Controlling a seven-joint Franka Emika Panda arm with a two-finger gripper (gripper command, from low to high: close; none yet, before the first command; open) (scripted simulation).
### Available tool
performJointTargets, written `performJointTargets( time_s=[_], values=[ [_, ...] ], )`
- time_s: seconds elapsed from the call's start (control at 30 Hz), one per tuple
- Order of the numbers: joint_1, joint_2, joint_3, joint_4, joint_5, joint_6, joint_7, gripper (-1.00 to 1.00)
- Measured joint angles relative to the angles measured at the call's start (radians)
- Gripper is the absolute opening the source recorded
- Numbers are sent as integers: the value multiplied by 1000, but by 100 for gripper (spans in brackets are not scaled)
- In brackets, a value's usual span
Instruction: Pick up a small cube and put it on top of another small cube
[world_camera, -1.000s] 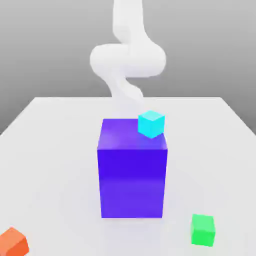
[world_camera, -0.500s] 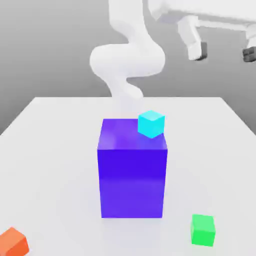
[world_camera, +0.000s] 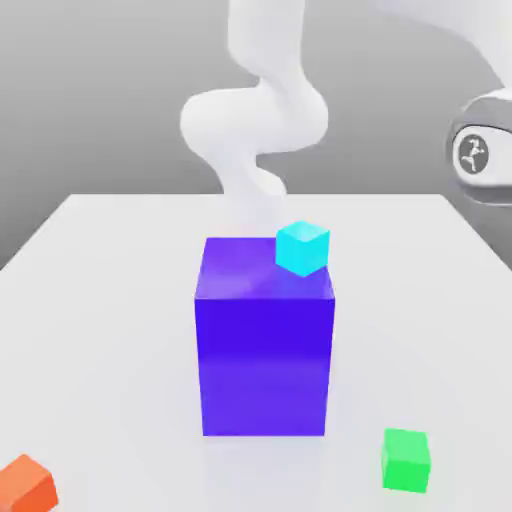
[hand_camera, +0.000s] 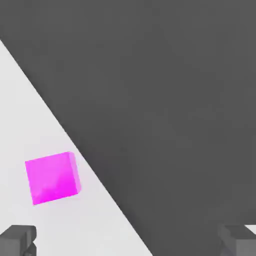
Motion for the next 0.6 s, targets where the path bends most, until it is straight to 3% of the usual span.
performJointTargets(
  time_s=[0.23, 0.27, 0.47, 0.6],
  values=[
    [63, 257, -7, 63, -69, 100, -23, 0],
    [68, 281, -13, 69, -74, 117, -20, -100],
    [70, 293, -15, 72, -75, 125, -20, -100],
    [56, 194, 5, 47, -50, 51, -37, -100]
  ],
)
